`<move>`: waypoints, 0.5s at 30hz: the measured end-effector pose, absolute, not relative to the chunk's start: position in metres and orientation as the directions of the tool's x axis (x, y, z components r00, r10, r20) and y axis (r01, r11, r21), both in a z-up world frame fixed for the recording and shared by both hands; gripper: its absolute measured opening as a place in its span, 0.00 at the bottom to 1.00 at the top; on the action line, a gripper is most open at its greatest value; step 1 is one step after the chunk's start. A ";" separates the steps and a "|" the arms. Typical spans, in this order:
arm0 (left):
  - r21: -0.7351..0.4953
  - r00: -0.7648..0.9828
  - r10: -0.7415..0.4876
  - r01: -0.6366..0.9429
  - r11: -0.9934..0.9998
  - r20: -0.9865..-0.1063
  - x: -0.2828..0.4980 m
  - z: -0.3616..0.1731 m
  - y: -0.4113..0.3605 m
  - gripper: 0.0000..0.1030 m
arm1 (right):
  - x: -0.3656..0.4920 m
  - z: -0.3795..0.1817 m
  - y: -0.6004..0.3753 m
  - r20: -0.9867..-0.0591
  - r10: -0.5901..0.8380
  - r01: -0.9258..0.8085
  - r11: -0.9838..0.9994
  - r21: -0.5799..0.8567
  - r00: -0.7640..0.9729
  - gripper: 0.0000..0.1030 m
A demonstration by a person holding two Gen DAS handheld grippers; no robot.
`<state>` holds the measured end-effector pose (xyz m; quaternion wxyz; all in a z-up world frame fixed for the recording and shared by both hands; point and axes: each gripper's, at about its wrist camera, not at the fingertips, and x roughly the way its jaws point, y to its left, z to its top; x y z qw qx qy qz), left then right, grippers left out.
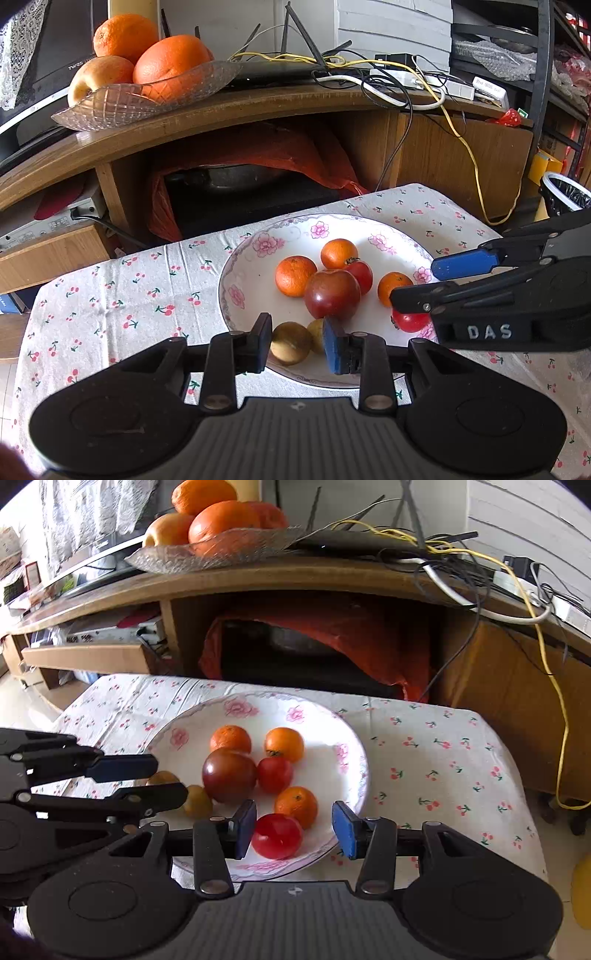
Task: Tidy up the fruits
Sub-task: 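Lower the tomato into the bowl and open the right tool while the left tool releases the kiwi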
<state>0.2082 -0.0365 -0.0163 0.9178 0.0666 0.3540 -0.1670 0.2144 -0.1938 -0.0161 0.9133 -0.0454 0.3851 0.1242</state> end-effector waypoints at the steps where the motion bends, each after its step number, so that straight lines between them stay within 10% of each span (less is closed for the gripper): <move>1: 0.003 0.693 -0.259 0.353 0.936 -0.672 0.208 -0.016 -0.036 0.38 | 0.215 -0.015 -0.195 -0.714 0.192 -0.258 0.966 0.017 0.673 0.39; 15: 0.014 0.702 -0.242 0.337 0.941 -0.670 0.205 -0.013 -0.036 0.41 | 0.219 -0.007 -0.212 -0.702 0.188 -0.182 0.980 0.084 0.687 0.39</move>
